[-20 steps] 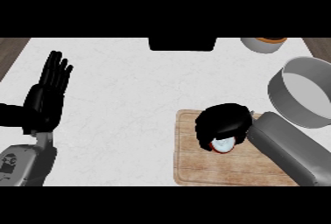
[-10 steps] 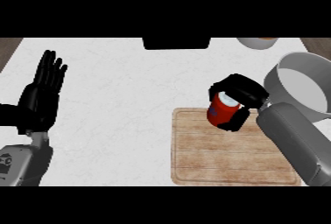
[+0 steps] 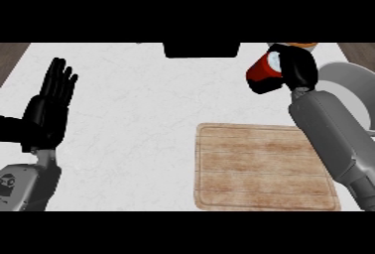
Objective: Pick the can from the cutting board and place it in the pot
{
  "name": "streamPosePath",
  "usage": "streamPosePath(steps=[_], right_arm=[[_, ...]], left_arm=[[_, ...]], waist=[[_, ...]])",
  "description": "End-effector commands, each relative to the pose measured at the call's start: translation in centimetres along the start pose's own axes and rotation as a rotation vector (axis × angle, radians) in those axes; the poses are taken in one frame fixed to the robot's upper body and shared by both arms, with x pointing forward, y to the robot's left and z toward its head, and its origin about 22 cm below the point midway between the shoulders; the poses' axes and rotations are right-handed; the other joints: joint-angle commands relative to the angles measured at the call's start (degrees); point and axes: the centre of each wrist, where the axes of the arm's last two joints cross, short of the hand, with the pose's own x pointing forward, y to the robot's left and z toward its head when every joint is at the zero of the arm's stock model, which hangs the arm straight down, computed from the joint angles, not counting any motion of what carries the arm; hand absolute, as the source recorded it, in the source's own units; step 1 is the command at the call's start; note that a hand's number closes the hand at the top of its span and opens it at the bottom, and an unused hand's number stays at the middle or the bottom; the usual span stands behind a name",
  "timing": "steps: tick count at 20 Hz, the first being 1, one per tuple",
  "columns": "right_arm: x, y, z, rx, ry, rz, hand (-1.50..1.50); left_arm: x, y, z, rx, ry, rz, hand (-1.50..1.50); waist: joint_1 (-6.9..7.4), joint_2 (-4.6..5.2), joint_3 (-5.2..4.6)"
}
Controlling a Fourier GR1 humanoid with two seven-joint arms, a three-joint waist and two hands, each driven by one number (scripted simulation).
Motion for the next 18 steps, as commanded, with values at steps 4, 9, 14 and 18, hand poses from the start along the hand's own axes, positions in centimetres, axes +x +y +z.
streamPosePath(steps=[4, 9, 14, 18], right_arm=[[4.6, -5.3, -3.2, -0.444, 0.382, 0.041, 1.5], [7.9, -5.9, -2.9, -0.598, 0.547, 0.125, 1.5], [7.1, -6.8, -1.8, -0.58, 0.68, 0.203, 1.5], [3.5, -8.7, -0.9, -0.542, 0.725, 0.242, 1.5]], left_arm=[[0.1, 0.2, -0.2, 0.001, 0.007, 0.005, 0.0], [0.1, 2.1, 0.0, 0.009, 0.013, -0.021, 0.0], [-0.5, 1.4, 0.8, 0.042, 0.016, 0.009, 0.0], [0.1, 1.9, 0.6, 0.04, 0.006, -0.002, 0.0]], waist=[[0.56, -0.26, 0.08], [-0.45, -0.34, 0.36], [-1.96, -0.53, 0.53], [-1.99, -0.16, 0.58]])
